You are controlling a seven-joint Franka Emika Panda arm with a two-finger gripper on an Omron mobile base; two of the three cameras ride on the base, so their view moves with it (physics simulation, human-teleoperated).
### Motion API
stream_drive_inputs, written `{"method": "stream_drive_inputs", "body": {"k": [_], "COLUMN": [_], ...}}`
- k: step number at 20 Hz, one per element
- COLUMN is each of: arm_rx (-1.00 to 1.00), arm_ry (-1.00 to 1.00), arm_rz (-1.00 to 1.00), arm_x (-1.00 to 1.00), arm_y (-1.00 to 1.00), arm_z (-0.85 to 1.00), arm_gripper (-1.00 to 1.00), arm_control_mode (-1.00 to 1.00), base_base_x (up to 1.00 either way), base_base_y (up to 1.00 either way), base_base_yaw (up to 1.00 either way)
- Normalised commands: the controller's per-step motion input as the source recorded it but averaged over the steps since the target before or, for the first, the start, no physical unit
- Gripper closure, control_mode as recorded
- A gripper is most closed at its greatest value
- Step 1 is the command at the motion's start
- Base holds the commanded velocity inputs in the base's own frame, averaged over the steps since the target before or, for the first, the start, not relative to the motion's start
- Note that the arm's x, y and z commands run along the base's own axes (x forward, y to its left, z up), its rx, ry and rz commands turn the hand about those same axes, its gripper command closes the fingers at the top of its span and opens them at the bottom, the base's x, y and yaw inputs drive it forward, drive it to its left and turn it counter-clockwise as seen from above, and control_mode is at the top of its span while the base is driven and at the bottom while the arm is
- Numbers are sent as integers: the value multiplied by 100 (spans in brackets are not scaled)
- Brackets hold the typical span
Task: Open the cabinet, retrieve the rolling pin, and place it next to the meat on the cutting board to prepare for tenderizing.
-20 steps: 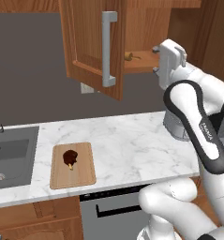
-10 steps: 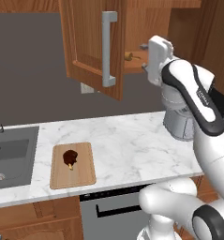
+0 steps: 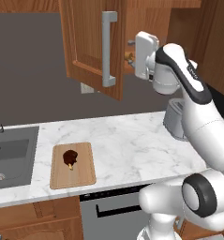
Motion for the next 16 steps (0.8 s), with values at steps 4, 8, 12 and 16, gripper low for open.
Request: {"method": "stream_drive_inputs", "body": {"k": [4, 8, 12, 16], "arm_rx": [0, -3, -4, -6], "arm_ry": [2, 0, 0, 0], "arm_rz": [11, 11, 10, 6], "arm_x": [46, 33, 14, 3], "arm_y": [43, 53, 62, 75], "arm_z": [-3, -8, -11, -3], "arm_gripper": [-100, -100, -100, -100], "arm_control_mode": [-100, -100, -100, -100], "base_base_x": [0, 0, 0, 0], "base_base_y": [0, 0, 0, 0], "base_base_yaw": [0, 0, 0, 0]}}
